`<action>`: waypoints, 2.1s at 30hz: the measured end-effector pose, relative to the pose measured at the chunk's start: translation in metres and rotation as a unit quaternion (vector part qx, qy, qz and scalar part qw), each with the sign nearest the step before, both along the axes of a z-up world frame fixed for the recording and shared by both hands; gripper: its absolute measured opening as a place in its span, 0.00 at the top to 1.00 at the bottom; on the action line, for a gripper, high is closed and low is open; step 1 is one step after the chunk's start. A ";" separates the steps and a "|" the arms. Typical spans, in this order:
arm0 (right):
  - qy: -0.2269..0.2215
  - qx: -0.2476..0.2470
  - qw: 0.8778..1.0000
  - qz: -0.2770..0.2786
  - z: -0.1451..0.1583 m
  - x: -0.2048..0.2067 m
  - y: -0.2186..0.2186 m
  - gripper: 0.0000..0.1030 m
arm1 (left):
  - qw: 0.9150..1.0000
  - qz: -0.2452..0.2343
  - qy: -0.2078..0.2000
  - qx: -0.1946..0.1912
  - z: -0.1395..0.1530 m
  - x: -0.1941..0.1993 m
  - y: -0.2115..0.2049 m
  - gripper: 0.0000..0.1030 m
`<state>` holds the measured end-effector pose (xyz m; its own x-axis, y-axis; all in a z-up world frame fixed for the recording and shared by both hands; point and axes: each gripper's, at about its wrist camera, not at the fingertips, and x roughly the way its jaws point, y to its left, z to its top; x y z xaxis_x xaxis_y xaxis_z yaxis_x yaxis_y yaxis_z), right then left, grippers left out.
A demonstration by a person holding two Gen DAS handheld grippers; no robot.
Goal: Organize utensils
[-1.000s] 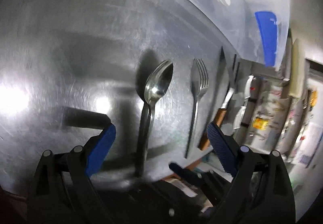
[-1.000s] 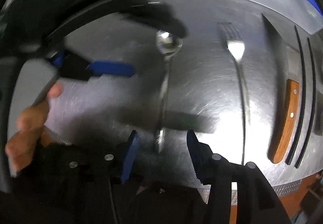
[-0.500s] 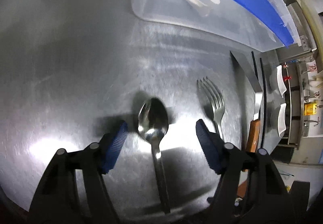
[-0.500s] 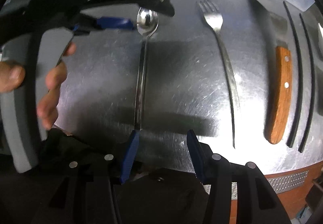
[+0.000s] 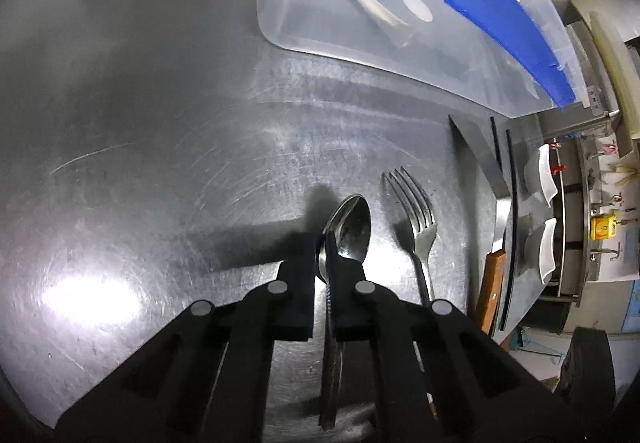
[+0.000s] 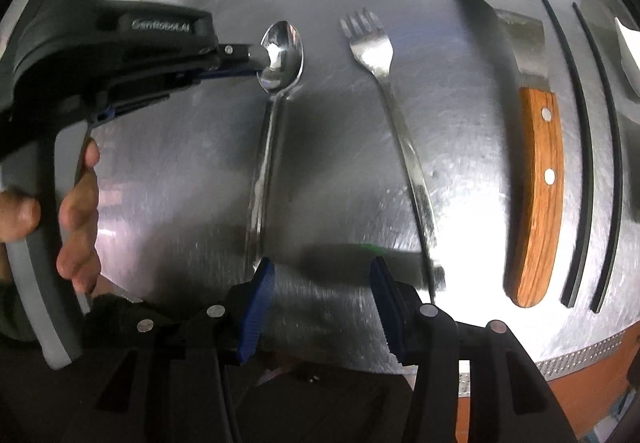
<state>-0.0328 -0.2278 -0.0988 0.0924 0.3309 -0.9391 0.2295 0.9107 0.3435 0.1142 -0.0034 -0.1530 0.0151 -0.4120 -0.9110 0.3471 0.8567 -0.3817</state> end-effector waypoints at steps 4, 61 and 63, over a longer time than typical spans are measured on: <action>-0.005 -0.006 1.000 0.000 0.011 0.014 -0.004 0.51 | 1.000 -0.001 0.006 -0.010 0.000 0.002 0.004 0.98; -0.008 0.188 0.980 -0.069 -0.024 0.052 -0.046 0.92 | 0.987 -0.122 0.068 -0.075 -0.002 -0.002 -0.007 0.44; -0.009 0.185 0.981 -0.065 -0.023 0.053 -0.043 0.92 | 0.985 -0.127 0.079 -0.083 -0.005 -0.006 -0.014 0.59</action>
